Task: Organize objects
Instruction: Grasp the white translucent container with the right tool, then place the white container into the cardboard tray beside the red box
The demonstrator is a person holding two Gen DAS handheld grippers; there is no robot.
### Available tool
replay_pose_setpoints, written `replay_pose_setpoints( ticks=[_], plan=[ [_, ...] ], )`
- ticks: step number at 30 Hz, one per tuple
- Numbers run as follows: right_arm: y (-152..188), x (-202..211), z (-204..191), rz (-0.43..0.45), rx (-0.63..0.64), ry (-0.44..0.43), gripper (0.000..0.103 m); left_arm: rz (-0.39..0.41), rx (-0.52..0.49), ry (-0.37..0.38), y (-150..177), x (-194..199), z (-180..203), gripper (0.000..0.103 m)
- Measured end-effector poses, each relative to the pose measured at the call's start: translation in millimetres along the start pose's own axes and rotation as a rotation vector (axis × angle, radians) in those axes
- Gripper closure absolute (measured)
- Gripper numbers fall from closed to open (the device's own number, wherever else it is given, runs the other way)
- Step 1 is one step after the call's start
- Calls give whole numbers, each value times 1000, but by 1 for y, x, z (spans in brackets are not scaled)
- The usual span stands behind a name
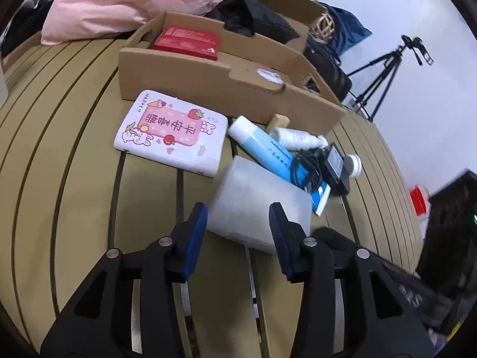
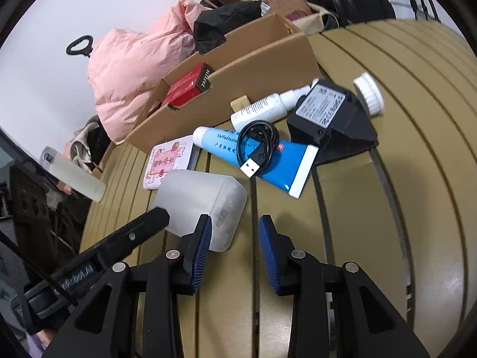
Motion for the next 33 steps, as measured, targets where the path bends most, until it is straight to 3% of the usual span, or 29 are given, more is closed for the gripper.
replay_pose_setpoints(
  ticks=[5,9,13,19,23,28,33],
  plan=[
    [-3,2,-5,24,11,-9,67,-1,-45,26,-7,-6,10,64],
    [-5,-5,-7,19,-33,-66,67,-52,-78,86,5,-10,22,76],
    [-4,-7,-7,31,14,-17,63,-18,-123,73,9,-1,28,84],
    [-12,7,-17,79,47,-30,63,84,-161,117,-3,33,44,85],
    [-24,32,-26,135,99,-40,64,109,-180,156,-18,44,62,85],
    [-39,40,-15,143,49,-82,64,127,-222,165,-42,39,83,85],
    [-90,33,-12,161,33,-99,64,155,-233,155,-109,21,98,85]
  ],
)
Point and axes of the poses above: each gripper's, at about its wrist camera, not at the fingertips, and x roughly against the way its jaws point, z to its right, y to its underside, the point moved 9 cm from there along -x, roughly the way its jaws point, and after that the axes turned 9 degrees about x, right-handed, at the moved point
